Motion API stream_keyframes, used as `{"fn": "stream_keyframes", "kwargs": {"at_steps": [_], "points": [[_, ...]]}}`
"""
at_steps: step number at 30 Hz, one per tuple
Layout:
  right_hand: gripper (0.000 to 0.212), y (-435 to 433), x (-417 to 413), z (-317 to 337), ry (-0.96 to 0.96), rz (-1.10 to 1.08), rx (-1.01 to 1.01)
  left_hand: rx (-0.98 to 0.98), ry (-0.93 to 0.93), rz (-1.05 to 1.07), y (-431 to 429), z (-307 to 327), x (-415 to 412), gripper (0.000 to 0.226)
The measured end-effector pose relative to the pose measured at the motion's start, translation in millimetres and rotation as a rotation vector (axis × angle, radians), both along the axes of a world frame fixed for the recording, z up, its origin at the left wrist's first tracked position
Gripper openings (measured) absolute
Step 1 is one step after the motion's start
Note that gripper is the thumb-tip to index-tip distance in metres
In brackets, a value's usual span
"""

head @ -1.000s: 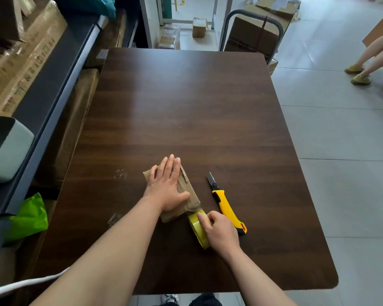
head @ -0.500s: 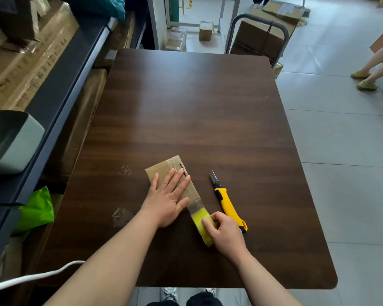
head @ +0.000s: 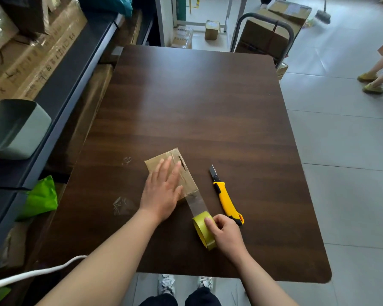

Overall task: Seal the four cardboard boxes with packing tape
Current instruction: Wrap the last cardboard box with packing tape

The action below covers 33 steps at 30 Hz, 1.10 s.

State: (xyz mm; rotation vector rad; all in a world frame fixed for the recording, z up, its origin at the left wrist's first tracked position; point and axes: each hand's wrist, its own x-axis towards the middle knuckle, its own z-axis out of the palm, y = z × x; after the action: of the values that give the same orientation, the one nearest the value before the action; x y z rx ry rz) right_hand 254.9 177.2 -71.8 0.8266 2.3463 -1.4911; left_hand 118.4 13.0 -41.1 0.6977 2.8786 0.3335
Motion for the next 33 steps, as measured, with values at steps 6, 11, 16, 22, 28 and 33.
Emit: {"fn": "stream_keyframes", "kwargs": {"at_steps": [6, 11, 16, 22, 28, 33], "points": [[0.027, -4, -2, 4, -0.005, -0.013, -0.008, 0.239, -0.303, 0.418, 10, 7, 66, 0.03], [0.027, -6, -9, 6, -0.042, 0.086, 0.025, 0.642, -0.76, 0.836, 40, -11, 59, 0.056], [0.034, 8, -22, 15, -0.12, 0.135, 0.154, 0.786, -0.832, 0.947, 47, -14, 52, 0.041], [0.057, 44, -55, 7, -0.201, 0.045, 0.524, 0.753, -0.944, 0.917, 48, -20, 47, 0.028], [0.065, 54, -61, -8, -0.307, 0.134, 0.381, 0.738, -0.984, 0.917, 48, -25, 45, 0.014], [0.063, 72, -53, 5, -0.28, 0.013, 0.148, 0.714, -0.951, 0.908, 43, -22, 45, 0.008]]}}
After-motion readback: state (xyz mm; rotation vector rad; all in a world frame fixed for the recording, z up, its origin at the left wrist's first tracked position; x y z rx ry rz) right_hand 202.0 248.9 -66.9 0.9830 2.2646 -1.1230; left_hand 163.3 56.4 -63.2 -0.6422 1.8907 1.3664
